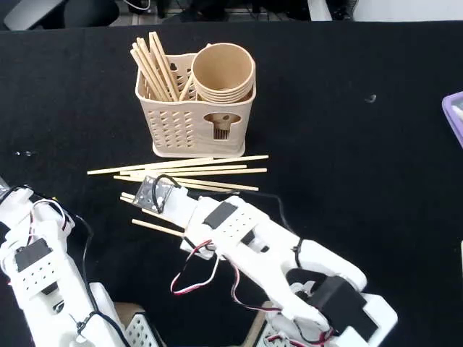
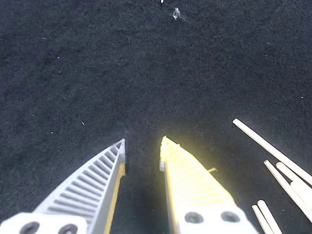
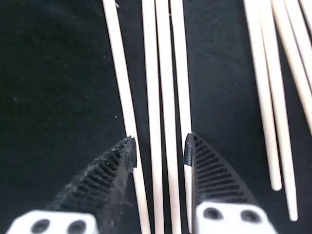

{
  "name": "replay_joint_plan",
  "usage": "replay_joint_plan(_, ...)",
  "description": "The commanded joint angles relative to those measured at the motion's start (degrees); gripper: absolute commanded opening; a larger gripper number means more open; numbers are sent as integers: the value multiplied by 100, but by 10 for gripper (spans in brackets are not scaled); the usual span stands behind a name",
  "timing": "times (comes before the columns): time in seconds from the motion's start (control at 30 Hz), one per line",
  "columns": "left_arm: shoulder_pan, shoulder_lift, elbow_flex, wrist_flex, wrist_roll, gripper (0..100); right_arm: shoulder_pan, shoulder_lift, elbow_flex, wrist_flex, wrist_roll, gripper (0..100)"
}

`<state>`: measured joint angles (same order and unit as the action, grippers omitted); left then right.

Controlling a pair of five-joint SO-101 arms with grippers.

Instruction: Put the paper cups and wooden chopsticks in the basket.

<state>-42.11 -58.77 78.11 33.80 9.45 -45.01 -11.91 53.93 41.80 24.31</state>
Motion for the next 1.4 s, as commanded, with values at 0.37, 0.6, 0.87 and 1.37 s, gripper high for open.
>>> replay_joint_plan(0.37,-31,-18,-189,-114,26,127,-255,154,-251,-62,-53,19)
replay_joint_plan(0.6,-57,-18,-189,-114,26,127,-105,145,-769,448,-62,11)
replay_joint_plan(0.87,-57,-18,-189,-114,26,127,-149,198,-813,440,-105,15)
replay_joint_plan(1.37,-57,-18,-198,-114,26,127,-624,207,-382,448,-105,116)
